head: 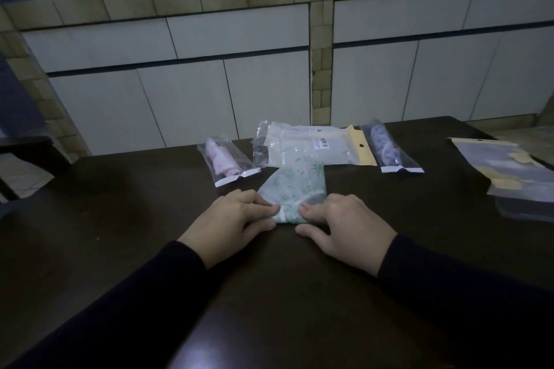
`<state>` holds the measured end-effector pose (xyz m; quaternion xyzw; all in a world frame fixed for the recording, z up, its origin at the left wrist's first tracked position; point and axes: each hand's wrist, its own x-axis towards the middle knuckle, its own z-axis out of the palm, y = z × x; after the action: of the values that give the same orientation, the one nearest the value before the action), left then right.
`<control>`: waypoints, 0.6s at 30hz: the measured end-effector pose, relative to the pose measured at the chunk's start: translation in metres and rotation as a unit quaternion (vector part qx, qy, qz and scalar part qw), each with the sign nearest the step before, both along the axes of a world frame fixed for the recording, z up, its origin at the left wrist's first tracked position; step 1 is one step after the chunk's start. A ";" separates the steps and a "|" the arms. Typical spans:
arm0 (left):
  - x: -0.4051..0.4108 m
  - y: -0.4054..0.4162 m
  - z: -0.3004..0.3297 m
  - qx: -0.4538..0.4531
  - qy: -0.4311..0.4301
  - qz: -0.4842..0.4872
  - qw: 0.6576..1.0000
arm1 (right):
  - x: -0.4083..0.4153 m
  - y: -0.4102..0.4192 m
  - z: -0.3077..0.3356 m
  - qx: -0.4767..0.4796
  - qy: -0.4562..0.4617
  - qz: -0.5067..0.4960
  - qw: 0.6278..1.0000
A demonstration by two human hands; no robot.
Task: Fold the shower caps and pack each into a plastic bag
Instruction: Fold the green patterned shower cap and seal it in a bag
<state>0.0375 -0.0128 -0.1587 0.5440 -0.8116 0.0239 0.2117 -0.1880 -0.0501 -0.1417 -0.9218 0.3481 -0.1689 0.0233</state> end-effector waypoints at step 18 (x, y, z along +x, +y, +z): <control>-0.011 0.018 0.021 0.075 0.058 0.085 0.992 | 0.000 -0.011 -0.006 0.058 -0.102 0.014 0.993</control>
<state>0.0266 0.0055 -0.1375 0.6259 -0.7481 -0.0509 0.2145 -0.1883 -0.0612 -0.1482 -0.9016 0.3402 -0.2414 0.1146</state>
